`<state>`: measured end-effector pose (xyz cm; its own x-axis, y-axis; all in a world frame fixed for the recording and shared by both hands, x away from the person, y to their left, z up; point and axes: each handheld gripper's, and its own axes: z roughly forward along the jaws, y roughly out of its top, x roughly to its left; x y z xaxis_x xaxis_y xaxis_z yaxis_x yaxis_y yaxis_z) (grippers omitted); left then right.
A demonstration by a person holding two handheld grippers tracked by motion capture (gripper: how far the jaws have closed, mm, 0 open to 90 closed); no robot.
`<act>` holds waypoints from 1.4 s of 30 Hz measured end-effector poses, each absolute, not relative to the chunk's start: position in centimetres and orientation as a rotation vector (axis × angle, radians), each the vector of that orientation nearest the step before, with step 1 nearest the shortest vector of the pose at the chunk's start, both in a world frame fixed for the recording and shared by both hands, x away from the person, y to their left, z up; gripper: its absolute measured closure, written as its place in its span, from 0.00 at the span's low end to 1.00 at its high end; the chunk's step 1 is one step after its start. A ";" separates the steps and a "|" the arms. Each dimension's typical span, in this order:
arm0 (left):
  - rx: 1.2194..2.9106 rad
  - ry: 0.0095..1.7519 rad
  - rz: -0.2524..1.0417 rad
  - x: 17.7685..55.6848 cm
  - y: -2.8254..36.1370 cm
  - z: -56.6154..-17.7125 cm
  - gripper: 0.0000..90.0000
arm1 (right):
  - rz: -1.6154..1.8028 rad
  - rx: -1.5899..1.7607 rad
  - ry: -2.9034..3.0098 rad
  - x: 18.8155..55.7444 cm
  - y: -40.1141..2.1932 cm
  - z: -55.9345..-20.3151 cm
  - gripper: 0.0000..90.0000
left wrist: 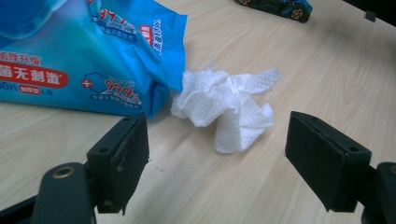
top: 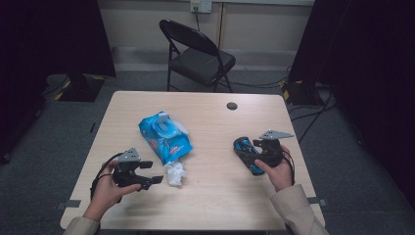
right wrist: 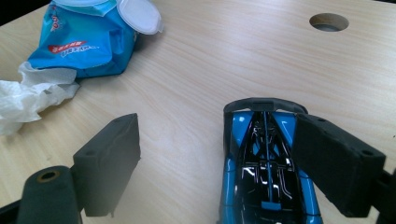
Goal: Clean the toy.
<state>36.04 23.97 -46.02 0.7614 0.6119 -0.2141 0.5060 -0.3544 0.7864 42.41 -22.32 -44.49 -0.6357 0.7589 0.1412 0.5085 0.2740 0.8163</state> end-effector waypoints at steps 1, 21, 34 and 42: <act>2.024 0.841 0.147 36.0 24.2 -46.0 0.23 | 1.295 1.167 2.269 42.3 -22.4 -44.5 0.17; 2.010 0.876 0.183 35.2 26.8 -46.0 0.20 | 1.254 1.109 2.311 40.3 -22.9 -44.0 0.17; 2.020 0.886 0.191 34.8 28.6 -46.4 0.20 | 1.251 1.094 2.348 38.8 -23.5 -44.8 0.17; 2.029 0.896 0.202 34.7 29.4 -46.9 0.20 | 1.250 1.096 2.364 38.1 -24.1 -45.4 0.17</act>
